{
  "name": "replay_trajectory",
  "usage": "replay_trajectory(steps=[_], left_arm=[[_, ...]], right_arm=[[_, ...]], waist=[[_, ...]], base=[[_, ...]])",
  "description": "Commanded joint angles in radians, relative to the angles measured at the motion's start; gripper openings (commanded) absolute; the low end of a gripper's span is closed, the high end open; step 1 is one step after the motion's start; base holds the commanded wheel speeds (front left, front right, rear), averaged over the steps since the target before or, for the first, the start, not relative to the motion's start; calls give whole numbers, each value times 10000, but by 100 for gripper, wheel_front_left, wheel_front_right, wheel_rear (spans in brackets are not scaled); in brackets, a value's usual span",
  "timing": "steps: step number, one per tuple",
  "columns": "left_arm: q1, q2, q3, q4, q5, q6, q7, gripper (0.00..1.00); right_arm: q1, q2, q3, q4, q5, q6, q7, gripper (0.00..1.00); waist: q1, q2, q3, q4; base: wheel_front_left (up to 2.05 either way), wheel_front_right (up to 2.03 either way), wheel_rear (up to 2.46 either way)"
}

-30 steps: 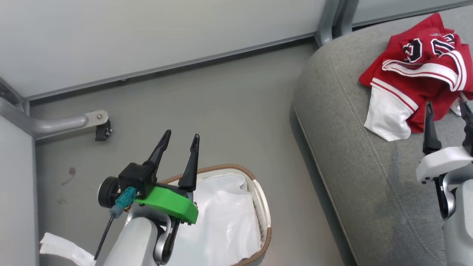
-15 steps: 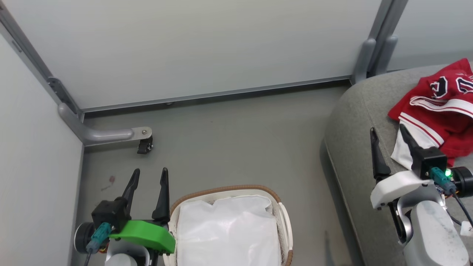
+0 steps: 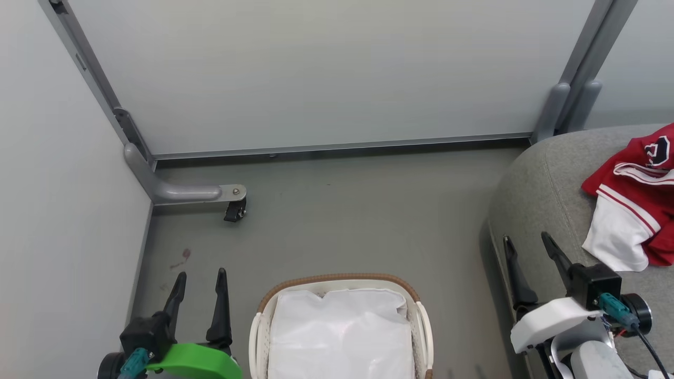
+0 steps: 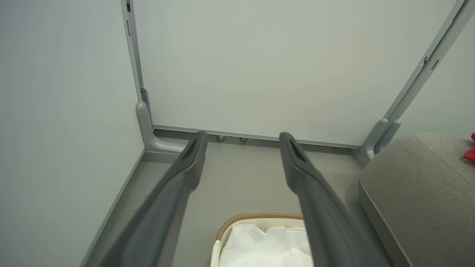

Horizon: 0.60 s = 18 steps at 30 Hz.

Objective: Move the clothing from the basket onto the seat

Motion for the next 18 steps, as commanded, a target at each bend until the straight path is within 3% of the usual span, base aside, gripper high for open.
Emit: replay_trajectory(steps=[1, 18], left_arm=[[180, 14, 73, -28, -37, 56, 8, 100], [170, 12, 107, 63, -13, 102, 8, 100]], right_arm=[[200, -42, -1, -70, 123, -11, -19, 100], [313, -39, -30, -205, 231, -11, -19, 100]], waist=[[1, 0, 2, -17], [1, 0, 25, -206]], base=[[0, 0, 0], [0, 0, 0]])
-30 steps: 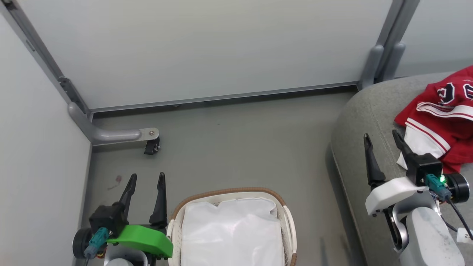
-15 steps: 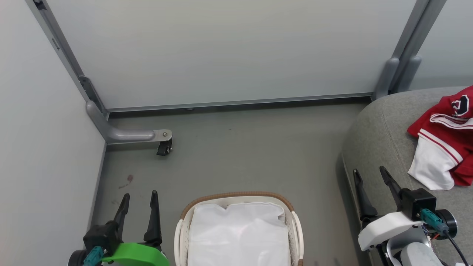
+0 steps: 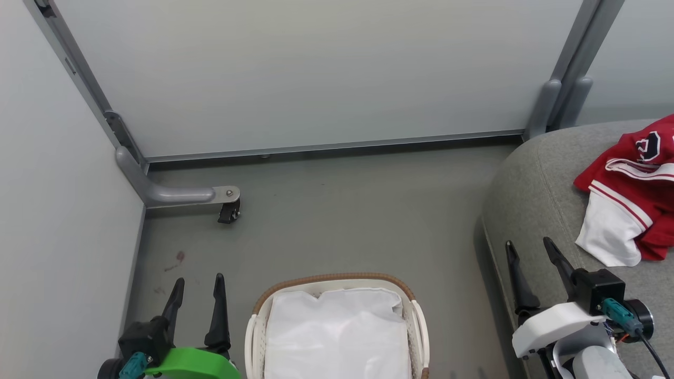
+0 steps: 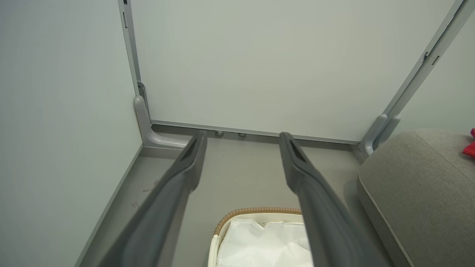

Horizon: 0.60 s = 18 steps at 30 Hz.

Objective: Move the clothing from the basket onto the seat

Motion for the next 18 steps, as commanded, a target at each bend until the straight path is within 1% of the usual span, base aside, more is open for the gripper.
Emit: replay_trajectory(steps=[1, 3, 4, 10, 12, 18], left_arm=[[-29, 12, 38, 26, 59, 54, 8, 100], [-61, 12, 42, 18, 103, 70, 8, 100], [-9, 0, 7, -1, 32, 7, 0, 0], [13, -25, -39, 430, -165, 17, 50, 0], [-38, -23, 65, 388, -735, 0, 211, 0], [-127, -19, 255, 299, -1764, -30, 508, 0]], right_arm=[[18, -40, -26, -47, 18, -11, -19, 100], [19, -41, -42, -74, 39, -11, -19, 100], [0, 0, -19, -38, 18, 0, 0, 0], [182, 96, -39, 432, 184, 0, 90, 0], [133, 91, -119, 421, 814, 0, 289, 0], [134, 80, -169, 298, 1986, -1, 562, 0]], waist=[[1, 0, 11, 2], [1, 0, 23, 7], [1, 0, 23, 5], [1, 0, 26, 1], [1, 0, 23, -14], [1, 0, 17, -41]], base=[[0, 0, 0], [0, 0, 0], [0, 0, 0], [0, 0, 0], [0, 0, 0], [0, 0, 0]])
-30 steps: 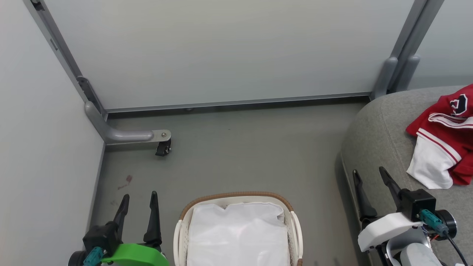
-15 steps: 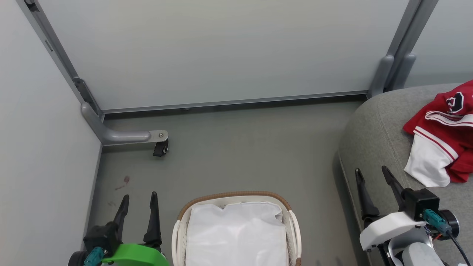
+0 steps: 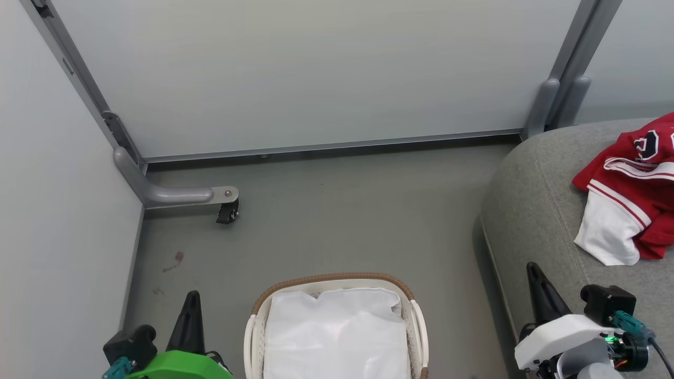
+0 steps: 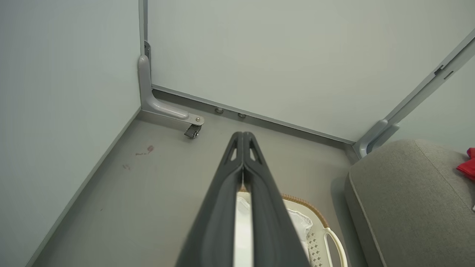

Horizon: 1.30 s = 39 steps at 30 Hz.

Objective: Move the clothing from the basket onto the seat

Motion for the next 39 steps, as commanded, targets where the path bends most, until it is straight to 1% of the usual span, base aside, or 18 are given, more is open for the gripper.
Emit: replay_trajectory(steps=[1, 27, 39], left_arm=[[-189, 16, 111, -218, -459, -30, 108, 0], [-541, 31, 819, -548, -4262, -146, 1203, 0], [-663, 36, 1077, -661, -5656, -189, 1612, 0]], right_arm=[[-178, -45, -67, -225, 533, -1, 107, 0], [-255, -89, -317, -598, 4819, -3, 1171, 0], [-293, -104, -420, -721, 6402, -4, 1571, 0]], waist=[[1, 0, -2, -8], [1, 0, -28, -132], [1, 0, -39, -189]], base=[[0, 0, 0], [0, 0, 0], [0, 0, 0]])
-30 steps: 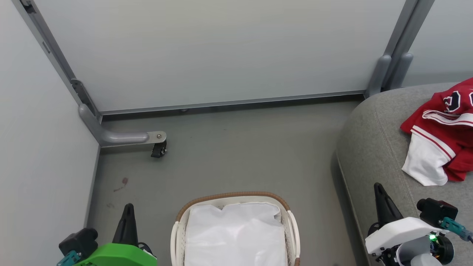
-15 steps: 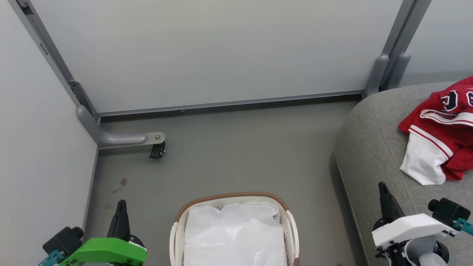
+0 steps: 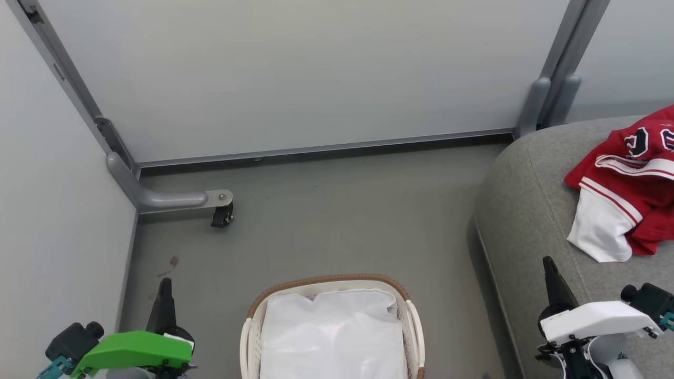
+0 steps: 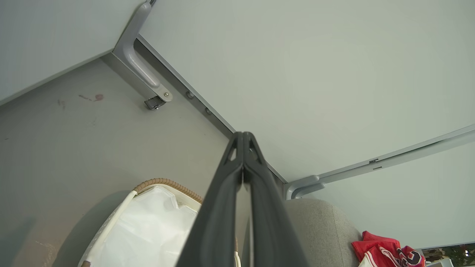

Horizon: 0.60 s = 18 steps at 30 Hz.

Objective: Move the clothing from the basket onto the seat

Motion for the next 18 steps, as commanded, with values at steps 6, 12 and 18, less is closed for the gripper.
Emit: replay_trajectory(steps=[6, 12, 18], left_arm=[[-354, 37, 193, -178, -819, -61, 230, 0], [-394, 39, 297, -232, -1413, -83, 405, 0], [-450, 42, 406, -284, -1969, -105, 566, 0]], right_arm=[[-248, -75, -91, -207, 951, -4, 238, 0], [-265, -83, -136, -261, 1617, -5, 411, 0], [-264, -89, -177, -308, 2248, -5, 569, 0]], waist=[[0, 0, -6, -30], [0, 0, -12, -58], [0, 0, -18, -86]], base=[[0, 0, 0], [0, 0, 0], [0, 0, 0]])
